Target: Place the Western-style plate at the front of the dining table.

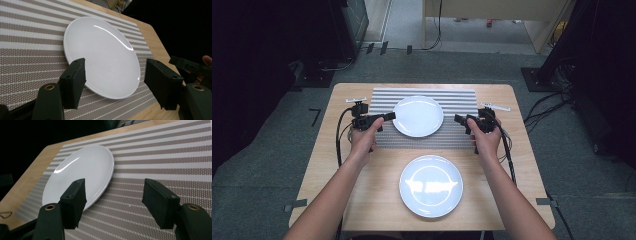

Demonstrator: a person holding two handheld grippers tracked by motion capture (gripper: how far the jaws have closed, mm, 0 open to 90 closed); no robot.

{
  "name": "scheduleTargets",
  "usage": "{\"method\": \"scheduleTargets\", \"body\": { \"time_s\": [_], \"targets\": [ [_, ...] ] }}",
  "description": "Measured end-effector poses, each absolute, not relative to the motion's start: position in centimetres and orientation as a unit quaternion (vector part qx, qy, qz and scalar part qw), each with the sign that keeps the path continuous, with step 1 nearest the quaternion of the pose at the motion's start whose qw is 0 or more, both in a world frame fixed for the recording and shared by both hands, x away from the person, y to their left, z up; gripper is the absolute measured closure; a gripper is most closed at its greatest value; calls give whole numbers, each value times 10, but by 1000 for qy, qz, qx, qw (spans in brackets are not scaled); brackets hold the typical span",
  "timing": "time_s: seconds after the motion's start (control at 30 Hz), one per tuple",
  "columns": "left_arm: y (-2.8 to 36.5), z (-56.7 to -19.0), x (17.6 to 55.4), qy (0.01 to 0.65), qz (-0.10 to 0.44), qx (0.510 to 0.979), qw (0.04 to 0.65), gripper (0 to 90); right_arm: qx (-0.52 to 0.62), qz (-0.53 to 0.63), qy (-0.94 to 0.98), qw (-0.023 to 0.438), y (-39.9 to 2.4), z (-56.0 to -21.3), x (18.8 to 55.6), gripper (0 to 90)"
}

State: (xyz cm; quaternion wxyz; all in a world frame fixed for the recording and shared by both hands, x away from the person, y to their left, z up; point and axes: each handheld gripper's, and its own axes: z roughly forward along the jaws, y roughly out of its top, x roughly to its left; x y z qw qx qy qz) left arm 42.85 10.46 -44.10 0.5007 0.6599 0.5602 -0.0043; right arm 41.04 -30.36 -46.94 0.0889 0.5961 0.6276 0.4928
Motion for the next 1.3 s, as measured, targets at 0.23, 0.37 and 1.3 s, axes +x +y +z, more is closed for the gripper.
{"method": "scheduleTargets", "body": {
  "time_s": [0.23,0.37,1.3],
  "targets": [
    [110,-429,402,535,13,667,519,299,576,501,640,81,-317,-468,380,319],
    [115,-425,387,526,28,671,522,287,571,504,642,83,-326,-465,363,305],
    [179,-434,299,513,100,686,506,183,582,488,634,144,-407,-486,252,262]
  ]
}}
